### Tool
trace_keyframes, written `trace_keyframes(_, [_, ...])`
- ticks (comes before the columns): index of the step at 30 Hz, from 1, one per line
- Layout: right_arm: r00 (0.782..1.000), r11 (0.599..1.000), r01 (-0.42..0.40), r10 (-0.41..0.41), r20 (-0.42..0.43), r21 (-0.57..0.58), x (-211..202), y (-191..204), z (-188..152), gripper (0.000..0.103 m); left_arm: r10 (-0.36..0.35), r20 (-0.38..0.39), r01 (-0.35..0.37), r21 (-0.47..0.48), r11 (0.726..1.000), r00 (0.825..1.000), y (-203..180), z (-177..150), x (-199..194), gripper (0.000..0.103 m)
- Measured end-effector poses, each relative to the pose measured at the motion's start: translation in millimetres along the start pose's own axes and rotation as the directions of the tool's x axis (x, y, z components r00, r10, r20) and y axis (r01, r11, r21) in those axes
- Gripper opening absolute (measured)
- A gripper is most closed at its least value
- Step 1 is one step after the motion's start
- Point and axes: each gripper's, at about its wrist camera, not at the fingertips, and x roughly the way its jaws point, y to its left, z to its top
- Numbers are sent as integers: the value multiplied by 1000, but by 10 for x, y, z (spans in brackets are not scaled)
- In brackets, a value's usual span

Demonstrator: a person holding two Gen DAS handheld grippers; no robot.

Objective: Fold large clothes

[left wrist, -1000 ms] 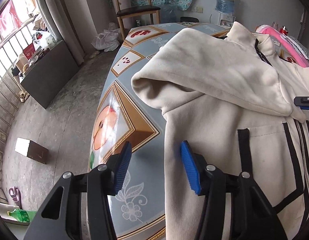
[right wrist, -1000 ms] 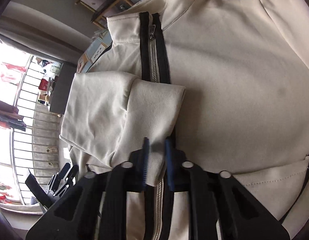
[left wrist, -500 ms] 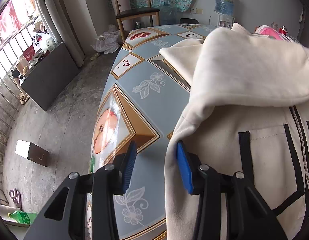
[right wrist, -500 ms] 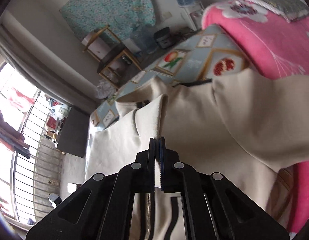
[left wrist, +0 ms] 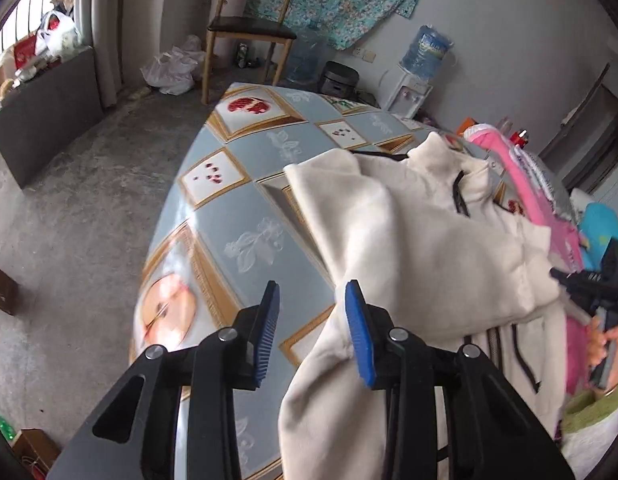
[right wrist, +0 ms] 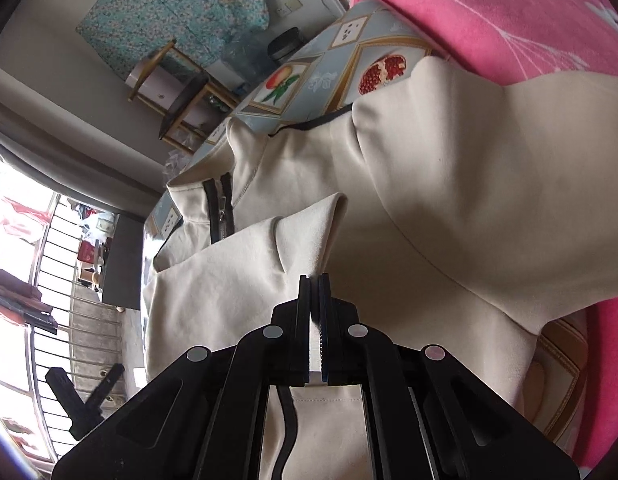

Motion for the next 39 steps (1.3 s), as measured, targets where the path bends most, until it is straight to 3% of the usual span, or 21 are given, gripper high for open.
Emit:
trace_keyframes(4, [1000,1000,1,-1,13,-4,8,-18,-8,4,-22,-63,17,-80,997,998,121,475,475,38])
trace_keyframes(6, [1000,1000,9,-9,15,-11,3,-9,9,4,10,-108,-19,-84,996,994,155,627,697,38])
trace_keyframes(14, [999,998,37,-36,16,-56,-7,-13,40,4,14,-149,-27,-87,996,989,125,810,1120,37])
trace_keyframes(15, [999,997,39,-38,16,-59,-4,-17,43,4,21,-134,-31,-76,997,991,103,818,1118,37])
trace_keyframes(17, [999,997,44,-43,16,-67,3,-27,45,4,43,-132,-50,-52,997,990,71,840,1139,11])
trace_keyframes(19, [999,996,50,-49,17,-78,5,-30,42,4,32,-106,-36,-28,999,994,44,875,1080,5])
trace_keyframes(22, [998,991,48,-43,44,-126,-75,36,47,4,19,3,-19,38,999,1000,-22,982,729,4])
trace_keyframes(24, [996,985,25,-11,86,-173,-183,109,55,4,12,29,-14,62,998,1000,-24,1039,556,4])
trace_keyframes(27, [994,978,39,-16,112,-207,-195,150,97,4,31,10,-32,66,997,999,79,1079,576,4])
trace_keyframes(31, [997,981,71,-66,37,-181,114,52,166,4,58,-50,-56,52,997,997,181,1028,838,5])
trace_keyframes(35, [997,979,53,-42,57,-197,101,103,220,4,59,-61,-58,26,998,996,232,996,903,5])
trace_keyframes(37, [997,980,76,-72,28,-182,214,32,268,4,71,-82,-69,23,997,994,247,991,958,8])
trace_keyframes(39, [993,980,113,-117,-12,-166,349,-66,286,5,129,-74,-126,36,991,989,241,982,962,13])
